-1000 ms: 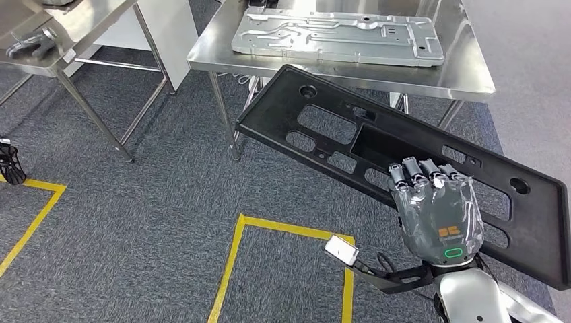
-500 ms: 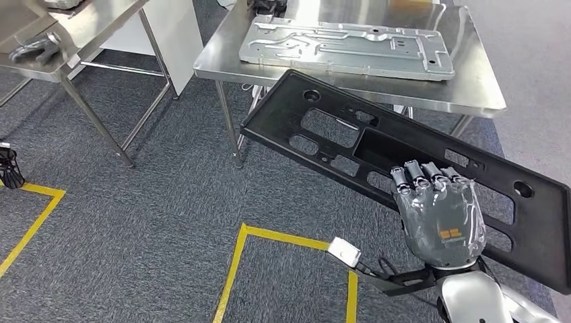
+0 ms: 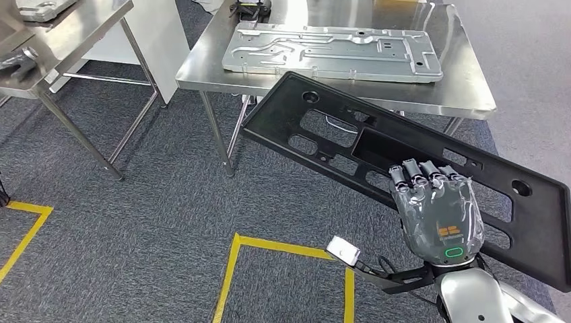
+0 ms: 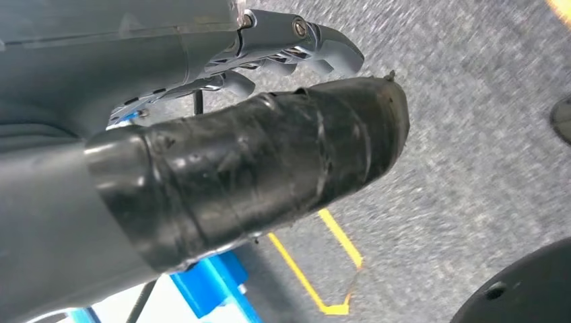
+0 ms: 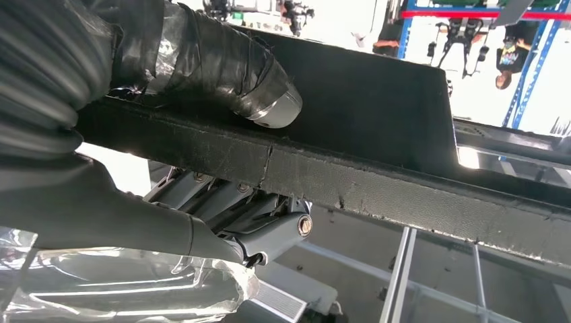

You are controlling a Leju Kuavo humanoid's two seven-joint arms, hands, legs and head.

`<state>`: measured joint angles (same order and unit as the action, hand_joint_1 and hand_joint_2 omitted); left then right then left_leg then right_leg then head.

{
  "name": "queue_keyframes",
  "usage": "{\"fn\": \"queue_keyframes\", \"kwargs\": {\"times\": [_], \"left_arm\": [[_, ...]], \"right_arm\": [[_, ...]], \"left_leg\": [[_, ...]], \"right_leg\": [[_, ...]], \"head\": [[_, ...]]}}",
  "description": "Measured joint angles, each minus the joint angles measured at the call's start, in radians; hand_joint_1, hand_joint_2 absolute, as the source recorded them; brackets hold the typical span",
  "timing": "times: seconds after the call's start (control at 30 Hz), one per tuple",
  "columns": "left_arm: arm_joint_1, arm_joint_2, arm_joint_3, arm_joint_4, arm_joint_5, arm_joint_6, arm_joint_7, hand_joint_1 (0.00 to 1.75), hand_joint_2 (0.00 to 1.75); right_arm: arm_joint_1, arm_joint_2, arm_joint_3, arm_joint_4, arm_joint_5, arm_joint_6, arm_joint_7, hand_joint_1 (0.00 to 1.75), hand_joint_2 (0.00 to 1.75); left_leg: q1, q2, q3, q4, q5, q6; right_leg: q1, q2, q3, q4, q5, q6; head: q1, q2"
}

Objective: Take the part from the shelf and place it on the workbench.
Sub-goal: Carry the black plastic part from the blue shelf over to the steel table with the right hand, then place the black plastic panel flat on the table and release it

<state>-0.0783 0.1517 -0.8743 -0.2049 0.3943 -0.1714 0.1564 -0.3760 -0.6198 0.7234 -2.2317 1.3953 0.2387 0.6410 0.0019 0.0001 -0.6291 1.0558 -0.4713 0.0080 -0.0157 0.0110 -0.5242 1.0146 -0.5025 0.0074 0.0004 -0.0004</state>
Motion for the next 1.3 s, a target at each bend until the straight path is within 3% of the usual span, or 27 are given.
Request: {"fn": "queue_keyframes", "kwargs": {"times": [0.07, 0.17, 0.23, 0.3, 0.33, 0.37, 0.4, 0.47, 0.5, 0.53, 0.63, 0.7, 0.8, 0.87, 0.9, 0.97, 1.03, 1.13, 1.2, 1.23, 1.3], "left_arm": [[0.000, 0.000, -0.001, 0.000, 0.001, 0.001, 0.000, 0.00, 0.00], [0.000, -0.001, -0.001, 0.000, 0.002, 0.000, 0.002, 0.00, 0.00], [-0.002, -0.001, -0.002, 0.000, 0.003, -0.001, 0.002, 0.00, 0.00], [-0.003, -0.001, -0.002, 0.000, 0.004, -0.001, 0.003, 0.00, 0.00], [-0.003, -0.001, -0.002, 0.000, 0.004, -0.001, 0.003, 0.00, 0.00], [-0.002, -0.001, -0.003, 0.000, 0.004, -0.002, 0.004, 0.00, 0.00], [-0.002, -0.001, -0.003, 0.000, 0.004, -0.004, 0.005, 0.00, 0.00], [-0.001, -0.001, -0.003, 0.000, 0.004, -0.006, 0.005, 0.00, 0.00], [-0.001, -0.001, -0.004, 0.000, 0.004, -0.007, 0.005, 0.00, 0.00], [-0.002, -0.001, -0.004, 0.000, 0.004, -0.008, 0.005, 0.00, 0.00], [-0.005, -0.001, -0.006, 0.000, 0.000, -0.010, 0.004, 0.00, 0.00], [-0.007, 0.001, -0.008, 0.000, -0.004, -0.011, 0.002, 0.00, 0.00], [-0.009, 0.002, -0.014, 0.000, -0.006, -0.010, -0.002, 0.00, 0.00], [-0.008, 0.002, -0.018, 0.000, -0.007, -0.011, -0.004, 0.00, 0.00], [-0.007, 0.003, -0.019, 0.000, -0.008, -0.012, -0.006, 0.00, 0.00], [-0.004, 0.005, -0.021, 0.000, -0.012, -0.016, -0.010, 0.00, 0.00], [-0.004, 0.008, -0.025, 0.000, -0.018, -0.021, -0.014, 0.00, 0.00], [-0.008, 0.010, -0.032, 0.000, -0.023, -0.026, -0.019, 0.00, 0.00], [-0.009, 0.010, -0.037, 0.000, -0.027, -0.027, -0.021, 0.00, 0.00], [-0.010, 0.010, -0.040, 0.000, -0.029, -0.027, -0.021, 0.00, 0.00], [-0.011, 0.010, -0.047, 0.000, -0.032, -0.027, -0.022, 0.00, 0.00]], "right_arm": [[0.000, -0.001, -0.002, -0.002, -0.003, 0.005, 0.000, 1.75, 1.75], [0.001, -0.005, -0.005, -0.004, -0.005, 0.008, 0.000, 1.75, 1.75], [0.002, -0.006, -0.006, -0.006, -0.005, 0.008, 0.000, 1.75, 1.75], [0.006, -0.007, -0.006, -0.006, -0.005, 0.008, 0.000, 1.75, 1.75], [0.009, -0.007, -0.006, -0.005, -0.005, 0.008, 0.001, 1.75, 1.75], [0.012, -0.007, -0.006, -0.004, -0.006, 0.008, 0.001, 1.75, 1.75], [0.013, -0.007, -0.006, -0.002, -0.007, 0.007, 0.001, 1.75, 1.75], [0.015, -0.007, -0.006, 0.003, -0.013, 0.005, 0.001, 1.75, 1.75], [0.016, -0.007, -0.006, 0.007, -0.016, 0.003, 0.002, 1.75, 1.75], [0.017, -0.007, -0.006, 0.010, -0.019, 0.002, 0.002, 1.75, 1.75], [0.019, -0.009, -0.012, 0.021, -0.027, 0.001, 0.002, 1.75, 1.75], [0.016, -0.013, -0.020, 0.033, -0.032, 0.003, 0.002, 1.75, 1.75], [0.010, -0.020, -0.036, 0.064, -0.047, 0.007, 0.002, 1.75, 1.75], [0.006, -0.025, -0.045, 0.091, -0.063, 0.007, 0.002, 1.75, 1.75], [0.000, -0.027, -0.048, 0.107, -0.072, 0.006, 0.001, 1.75, 1.75], [-0.023, -0.029, -0.055, 0.144, -0.087, 0.004, -0.001, 1.75, 1.75], [-0.059, -0.030, -0.056, 0.190, -0.092, 0.005, -0.003, 1.75, 1.75], [-0.110, -0.032, -0.055, 0.259, -0.094, 0.008, -0.006, 1.75, 1.75], [-0.146, -0.033, -0.055, 0.303, -0.103, 0.008, -0.006, 1.75, 1.75], [-0.166, -0.033, -0.055, 0.326, -0.110, 0.008, -0.006, 1.75, 1.75], [-0.198, -0.034, -0.054, 0.371, -0.126, 0.007, -0.006, 1.75, 1.75]], "left_leg": [[-0.005, -0.001, 0.007, -0.020, -0.007, 0.013], [-0.001, -0.002, 0.035, -0.036, 0.012, 0.034], [0.000, 0.000, 0.050, -0.040, 0.010, 0.042], [-0.002, -0.001, 0.055, -0.040, 0.002, 0.048], [-0.003, -0.002, 0.059, -0.040, -0.003, 0.049], [-0.004, -0.003, 0.066, -0.040, -0.009, 0.049], [-0.004, -0.004, 0.076, -0.040, -0.017, 0.048], [-0.005, -0.006, 0.098, -0.038, -0.033, 0.043], [-0.006, -0.007, 0.105, -0.038, -0.041, 0.039], [-0.007, -0.008, 0.108, -0.038, -0.048, 0.033], [-0.009, -0.007, 0.114, -0.025, -0.055, 0.014], [-0.007, -0.006, 0.094, 0.027, -0.064, 0.003], [0.000, -0.006, -0.016, 0.193, -0.124, -0.012], [0.005, -0.005, -0.073, 0.244, -0.141, -0.016], [0.006, -0.005, -0.079, 0.222, -0.119, -0.017], [0.007, -0.005, -0.053, 0.100, -0.022, -0.014], [0.002, -0.004, -0.030, 0.002, 0.035, -0.005], [-0.002, -0.006, -0.017, -0.025, 0.042, 0.013], [0.000, -0.007, 0.003, -0.035, 0.043, 0.025], [0.001, -0.008, 0.013, -0.039, 0.041, 0.031], [0.000, -0.008, 0.024, -0.041, 0.032, 0.039]], "right_leg": [[0.003, 0.001, 0.010, 0.002, -0.005, 0.013], [0.004, -0.001, 0.012, 0.035, -0.018, 0.029], [0.003, -0.002, -0.035, 0.123, -0.057, 0.031], [0.004, -0.003, -0.114, 0.237, -0.107, 0.033], [0.004, -0.003, -0.144, 0.267, -0.116, 0.035], [0.004, -0.003, -0.159, 0.265, -0.106, 0.037], [0.004, -0.003, -0.157, 0.229, -0.073, 0.036], [0.006, -0.005, -0.125, 0.106, 0.020, 0.028], [0.009, -0.007, -0.112, 0.059, 0.042, 0.022], [0.012, -0.008, -0.103, 0.031, 0.056, 0.016], [0.012, -0.007, -0.086, 0.016, 0.059, -0.001], [0.007, -0.007, -0.070, 0.010, 0.056, -0.013], [0.005, -0.007, -0.056, 0.006, 0.044, -0.021], [0.004, -0.006, -0.044, 0.007, 0.032, -0.020], [0.004, -0.005, -0.034, 0.007, 0.024, -0.019], [0.003, -0.004, -0.015, 0.006, 0.008, -0.013], [0.004, -0.002, -0.003, 0.006, -0.005, -0.002], [0.006, 0.000, 0.008, 0.008, -0.011, 0.017], [0.004, -0.003, -0.001, 0.041, -0.016, 0.026], [0.003, -0.004, -0.023, 0.082, -0.026, 0.029], [0.003, -0.006, -0.100, 0.199, -0.065, 0.034]], "head": [[-0.001, 0.000], [0.000, 0.000], [0.001, 0.000], [0.001, 0.000], [0.001, 0.000], [0.001, 0.000], [0.001, 0.000], [0.001, 0.000], [0.000, 0.000], [-0.001, 0.000], [-0.002, 0.000], [-0.005, 0.000], [-0.008, 0.000], [-0.008, 0.000], [-0.008, 0.000], [-0.008, 0.000], [-0.009, 0.000], [-0.010, 0.000], [-0.009, 0.000], [-0.008, 0.000], [-0.007, 0.000]]}}
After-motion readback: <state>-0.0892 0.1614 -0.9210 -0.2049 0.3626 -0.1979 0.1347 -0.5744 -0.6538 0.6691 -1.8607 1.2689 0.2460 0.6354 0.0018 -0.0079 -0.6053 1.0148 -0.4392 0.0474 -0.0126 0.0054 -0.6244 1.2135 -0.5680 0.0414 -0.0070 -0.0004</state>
